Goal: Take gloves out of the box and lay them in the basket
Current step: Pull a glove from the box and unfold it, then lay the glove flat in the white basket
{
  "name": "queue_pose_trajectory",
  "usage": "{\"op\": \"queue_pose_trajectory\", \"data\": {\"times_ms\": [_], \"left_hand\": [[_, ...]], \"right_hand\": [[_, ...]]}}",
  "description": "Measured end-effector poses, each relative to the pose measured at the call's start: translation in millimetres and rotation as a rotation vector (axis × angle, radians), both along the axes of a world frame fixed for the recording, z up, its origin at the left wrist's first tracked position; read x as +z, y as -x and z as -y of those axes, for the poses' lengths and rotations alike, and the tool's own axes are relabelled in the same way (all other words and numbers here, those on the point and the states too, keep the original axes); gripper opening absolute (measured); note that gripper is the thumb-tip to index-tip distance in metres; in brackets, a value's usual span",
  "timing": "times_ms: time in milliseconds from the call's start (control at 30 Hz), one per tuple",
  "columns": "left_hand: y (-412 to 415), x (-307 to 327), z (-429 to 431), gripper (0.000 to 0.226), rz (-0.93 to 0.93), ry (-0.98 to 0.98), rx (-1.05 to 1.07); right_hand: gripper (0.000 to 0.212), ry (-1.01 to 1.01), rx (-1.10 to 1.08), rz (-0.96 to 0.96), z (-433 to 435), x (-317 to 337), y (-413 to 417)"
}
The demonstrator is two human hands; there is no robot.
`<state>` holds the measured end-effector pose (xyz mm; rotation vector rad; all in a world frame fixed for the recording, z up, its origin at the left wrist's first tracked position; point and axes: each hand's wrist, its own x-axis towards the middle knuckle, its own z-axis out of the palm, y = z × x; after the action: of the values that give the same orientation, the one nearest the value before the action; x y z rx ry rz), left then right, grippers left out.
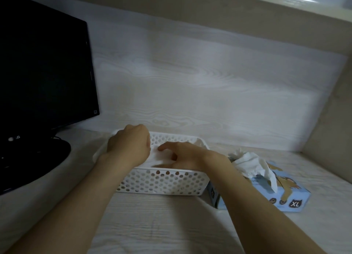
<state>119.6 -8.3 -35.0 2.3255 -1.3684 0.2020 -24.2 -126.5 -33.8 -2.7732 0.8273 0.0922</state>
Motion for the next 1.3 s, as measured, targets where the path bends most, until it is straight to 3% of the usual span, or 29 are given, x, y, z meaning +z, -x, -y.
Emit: {"op": "queue_pose_trajectory", "data": {"times_ms": [67,200,367,500,667,833,1033,1300], "left_hand": [[8.9,4.8,-0.3,0.010,0.089,0.147,0.014],[34.1,11.3,-2.1,0.007,0.129,0.343,-0.107],[68.0,-0.9,-1.8,0.013,0.241,0.451,-0.311],[96.0,-17.7,0.9,0.016,0.302,0.576,-0.484],[126.4,-39.8,14.7,0.021,0.397,0.576,-0.652],[140.4,-50.0,29.9,0.032,0.586,0.455,-0.584],[146.1,-54.5,31.4,0.052,0.671,0.231,-0.532],[155.0,-48.5,32.3,0.040,0.619,0.313,-0.521]], "right_hand": [[0.079,0.040,-0.037,0.170,-3.6,0.2,4.4],[0.049,0.274,-0.055,0.546,-5.2,-0.6,20.4],[0.039,0.397,-0.153,0.883,-6.8,-3.1,55.5],[0.028,0.474,-0.213,0.901,-0.5,-6.9,93.0],[0.024,0.618,-0.335,0.827,10.1,-12.6,142.9],[0.037,0.531,-0.422,0.772,14.0,-28.7,169.3],[0.023,0.479,-0.437,0.814,19.6,-41.1,171.8],[0.013,0.588,-0.385,0.996,17.6,-46.3,155.9]]}}
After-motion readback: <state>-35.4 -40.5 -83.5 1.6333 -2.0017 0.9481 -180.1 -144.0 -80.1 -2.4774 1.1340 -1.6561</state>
